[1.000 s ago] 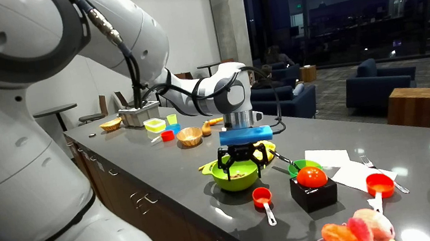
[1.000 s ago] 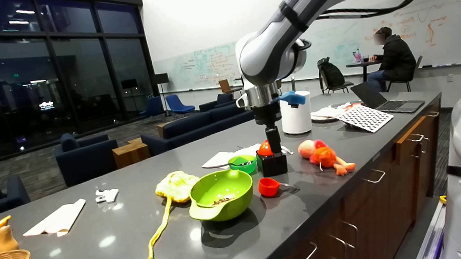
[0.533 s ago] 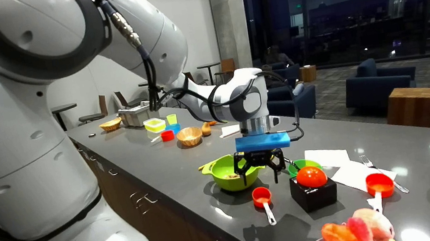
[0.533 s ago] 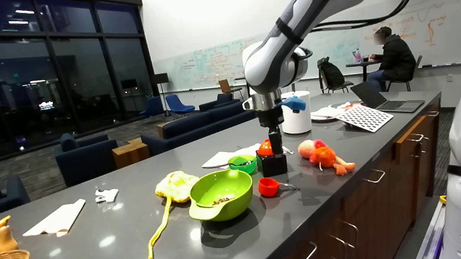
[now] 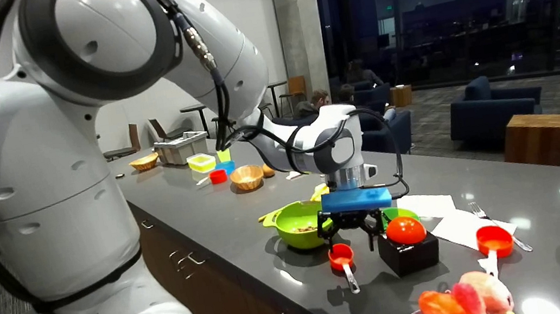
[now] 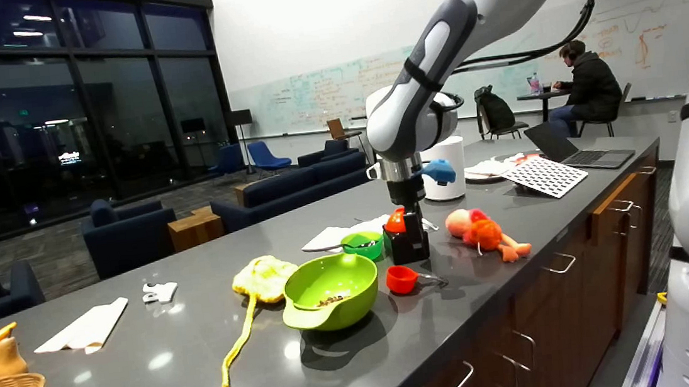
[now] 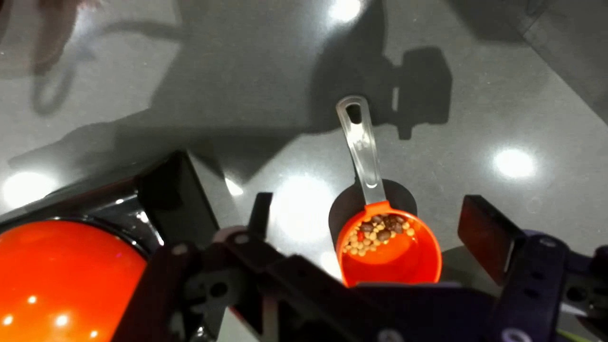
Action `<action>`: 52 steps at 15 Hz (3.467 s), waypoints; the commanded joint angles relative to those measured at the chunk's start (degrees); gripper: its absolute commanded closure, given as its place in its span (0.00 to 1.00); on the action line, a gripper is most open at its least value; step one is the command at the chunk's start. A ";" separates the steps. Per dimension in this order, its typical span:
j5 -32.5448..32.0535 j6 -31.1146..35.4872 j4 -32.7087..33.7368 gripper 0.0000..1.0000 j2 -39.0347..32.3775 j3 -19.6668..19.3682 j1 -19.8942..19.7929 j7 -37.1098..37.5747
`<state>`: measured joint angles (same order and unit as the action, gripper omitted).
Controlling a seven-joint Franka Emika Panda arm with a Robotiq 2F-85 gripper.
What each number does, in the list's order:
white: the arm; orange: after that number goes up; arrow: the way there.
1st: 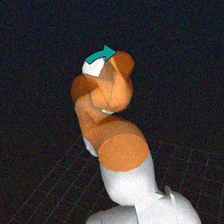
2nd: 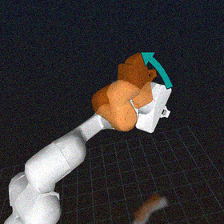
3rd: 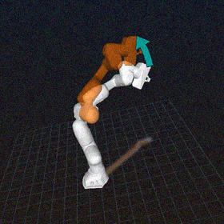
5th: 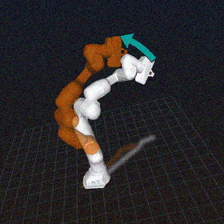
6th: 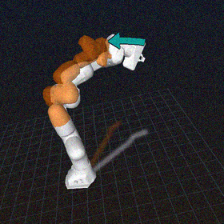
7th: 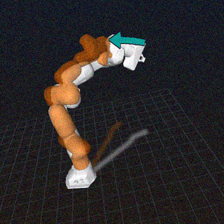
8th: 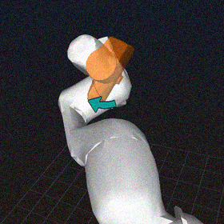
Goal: Pour the contents from the red pot into the green bowl
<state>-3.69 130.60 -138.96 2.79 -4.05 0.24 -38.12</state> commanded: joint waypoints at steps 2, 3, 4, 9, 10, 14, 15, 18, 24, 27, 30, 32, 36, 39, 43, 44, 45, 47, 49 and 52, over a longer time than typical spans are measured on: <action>-0.57 0.12 1.64 0.00 -2.97 -0.02 -1.69 -1.47; -0.27 0.11 1.82 0.00 -3.54 -0.03 -1.99 -1.74; -0.15 0.02 1.96 0.00 -4.00 0.00 -2.27 -1.99; 1.94 -1.51 1.75 0.00 -4.60 0.52 -3.15 -5.40; 3.86 -2.53 0.53 0.00 -2.54 0.85 -3.07 -8.14; 3.11 -1.76 1.59 0.00 -4.50 0.82 -2.91 -6.55; 3.11 -1.80 1.59 0.00 -4.45 0.87 -2.90 -6.57; 3.24 -2.35 1.81 0.00 -4.49 0.90 -2.97 -9.41; 4.12 -4.35 2.45 0.00 -5.25 0.95 -3.21 -22.03; 3.88 -1.20 1.34 0.00 -5.18 0.94 -3.12 -21.66; 3.85 4.32 0.15 0.00 -5.61 1.15 -2.92 -19.41; 3.93 7.23 -0.58 0.00 -5.91 1.27 -2.89 -18.20; 4.73 10.56 -2.80 0.00 -5.58 1.51 -3.06 -17.16; 5.30 11.53 -4.52 0.00 -5.12 1.54 -3.08 -16.46; 5.74 12.44 -5.67 0.00 -5.63 1.71 -2.96 -16.18; 5.84 12.65 -5.79 0.00 -5.96 1.83 -2.91 -16.29; 5.86 12.86 -5.86 0.00 -6.29 1.93 -2.88 -16.39; 5.74 12.92 -5.73 0.00 -6.96 2.19 -2.84 -16.53; 5.76 12.95 -5.62 0.00 -7.38 2.44 -2.90 -16.61; 5.65 13.64 -5.89 0.00 -7.45 2.39 -3.07 -16.55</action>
<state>1.38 142.22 -143.63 -4.72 -2.37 -2.27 -54.79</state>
